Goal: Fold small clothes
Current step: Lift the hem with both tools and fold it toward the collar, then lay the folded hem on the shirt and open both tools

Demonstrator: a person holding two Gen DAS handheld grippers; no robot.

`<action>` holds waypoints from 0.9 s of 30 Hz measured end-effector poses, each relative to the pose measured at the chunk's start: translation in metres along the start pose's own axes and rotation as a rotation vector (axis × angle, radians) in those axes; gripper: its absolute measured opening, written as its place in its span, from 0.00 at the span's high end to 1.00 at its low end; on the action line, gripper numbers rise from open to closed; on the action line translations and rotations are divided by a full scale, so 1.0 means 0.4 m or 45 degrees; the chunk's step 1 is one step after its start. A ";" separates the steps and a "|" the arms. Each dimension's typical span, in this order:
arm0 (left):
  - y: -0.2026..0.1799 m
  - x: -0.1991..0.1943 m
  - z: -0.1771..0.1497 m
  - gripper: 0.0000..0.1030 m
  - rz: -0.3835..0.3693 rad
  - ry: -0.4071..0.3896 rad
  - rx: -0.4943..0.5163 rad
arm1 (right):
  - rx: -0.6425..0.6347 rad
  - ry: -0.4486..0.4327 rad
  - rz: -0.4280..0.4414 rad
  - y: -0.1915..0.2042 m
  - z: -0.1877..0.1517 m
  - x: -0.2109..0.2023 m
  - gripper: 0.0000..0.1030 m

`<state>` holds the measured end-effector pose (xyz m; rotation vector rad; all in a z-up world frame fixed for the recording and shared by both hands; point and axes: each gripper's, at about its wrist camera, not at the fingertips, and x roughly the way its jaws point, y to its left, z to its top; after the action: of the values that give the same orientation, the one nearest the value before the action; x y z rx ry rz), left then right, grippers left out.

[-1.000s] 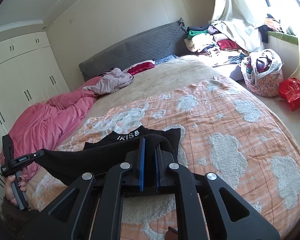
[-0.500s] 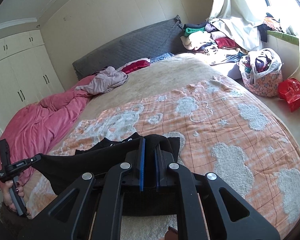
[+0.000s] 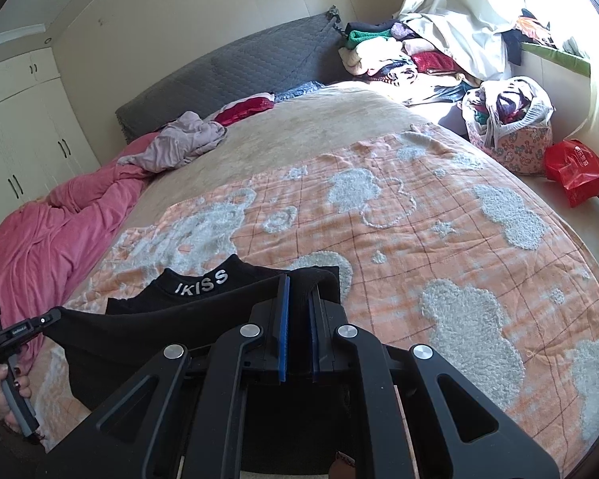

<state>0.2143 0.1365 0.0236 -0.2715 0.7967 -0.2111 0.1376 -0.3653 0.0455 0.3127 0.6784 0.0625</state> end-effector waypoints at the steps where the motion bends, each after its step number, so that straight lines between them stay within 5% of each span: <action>1: 0.003 0.010 -0.002 0.97 0.006 0.008 0.001 | 0.002 0.007 -0.003 -0.005 -0.003 0.011 0.93; 13: 0.012 0.079 -0.031 0.97 0.059 0.067 0.024 | -0.030 0.074 -0.060 -0.021 -0.038 0.084 0.92; 19: 0.006 0.066 -0.026 0.92 0.078 0.043 0.037 | -0.024 0.082 -0.096 -0.033 -0.048 0.092 0.81; 22: -0.006 0.038 -0.020 0.90 0.106 -0.005 0.078 | -0.027 0.059 -0.088 -0.034 -0.047 0.074 0.67; 27: -0.030 0.001 -0.019 0.84 0.081 -0.035 0.101 | -0.092 0.013 -0.072 -0.003 -0.054 0.035 0.67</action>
<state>0.2080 0.1240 0.0222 -0.1739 0.7672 -0.1780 0.1348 -0.3587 0.0207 0.2235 0.6928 0.0345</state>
